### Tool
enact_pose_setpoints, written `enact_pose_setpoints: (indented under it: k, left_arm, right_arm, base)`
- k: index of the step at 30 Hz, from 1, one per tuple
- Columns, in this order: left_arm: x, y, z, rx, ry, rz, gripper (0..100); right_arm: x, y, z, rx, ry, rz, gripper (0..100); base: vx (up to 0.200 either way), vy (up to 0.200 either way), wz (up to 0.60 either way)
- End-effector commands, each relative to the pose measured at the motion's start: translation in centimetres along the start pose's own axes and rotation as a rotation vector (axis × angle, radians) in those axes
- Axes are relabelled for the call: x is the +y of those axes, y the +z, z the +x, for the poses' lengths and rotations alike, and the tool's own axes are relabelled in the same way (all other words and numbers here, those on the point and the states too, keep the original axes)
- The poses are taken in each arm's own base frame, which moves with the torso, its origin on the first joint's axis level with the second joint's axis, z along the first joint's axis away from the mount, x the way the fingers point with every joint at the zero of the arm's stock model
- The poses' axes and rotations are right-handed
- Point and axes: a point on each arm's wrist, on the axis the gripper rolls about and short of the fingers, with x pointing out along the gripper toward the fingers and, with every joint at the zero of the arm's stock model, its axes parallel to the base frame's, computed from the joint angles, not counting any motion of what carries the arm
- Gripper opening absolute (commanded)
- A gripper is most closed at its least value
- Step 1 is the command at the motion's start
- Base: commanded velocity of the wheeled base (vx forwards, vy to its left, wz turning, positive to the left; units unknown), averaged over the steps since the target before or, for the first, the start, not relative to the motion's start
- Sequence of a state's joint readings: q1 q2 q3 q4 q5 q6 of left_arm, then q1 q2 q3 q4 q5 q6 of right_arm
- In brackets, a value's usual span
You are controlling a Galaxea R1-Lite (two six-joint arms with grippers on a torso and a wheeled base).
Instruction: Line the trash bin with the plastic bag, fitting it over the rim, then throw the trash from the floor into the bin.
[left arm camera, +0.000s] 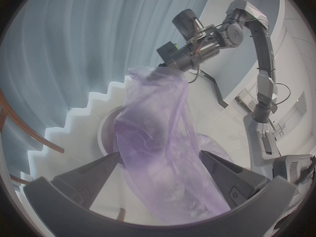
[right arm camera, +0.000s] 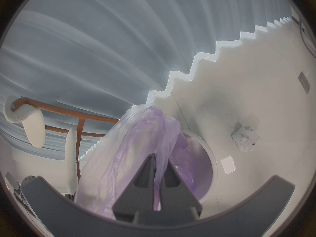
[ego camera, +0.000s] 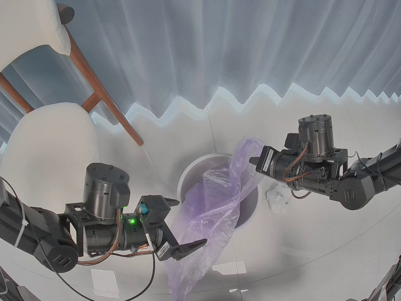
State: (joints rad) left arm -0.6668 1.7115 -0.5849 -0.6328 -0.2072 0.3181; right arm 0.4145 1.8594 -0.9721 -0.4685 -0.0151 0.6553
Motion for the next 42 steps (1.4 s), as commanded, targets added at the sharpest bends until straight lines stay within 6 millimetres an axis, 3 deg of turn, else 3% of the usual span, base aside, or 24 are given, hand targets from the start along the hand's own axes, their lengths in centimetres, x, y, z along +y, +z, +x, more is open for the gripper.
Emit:
enact_pose_setpoints:
  k: [1,13,37,38,42]
  left_arm:
    - [-0.4,-0.4,-1.9,-0.016,-0.014,0.004,100]
    - [-0.2,-0.3,-2.0,-0.016,-0.002,0.003,100]
    - [0.1,-0.8,1.2,0.039,-0.016,0.040,100]
    - [0.0,-0.8,1.2,0.037,-0.017,0.041,0]
    - [0.2,0.2,1.5,0.003,-0.015,0.049,0]
  right_arm:
    - [0.0,-0.1,0.1,0.002,0.000,-0.001,0]
    - [0.2,0.2,0.0,-0.009,0.006,-0.009,0]
    - [0.5,0.6,-0.5,-0.026,0.017,-0.018,0]
    - [0.5,0.6,-0.6,-0.026,0.019,-0.019,0]
    - [0.1,0.9,-0.8,-0.033,0.009,-0.049,0]
  base:
    - [0.000,0.000,0.00]
    - [0.000,0.000,0.00]
    - [0.000,0.000,0.00]
    - [0.000,0.000,0.00]
    - [0.000,0.000,0.00]
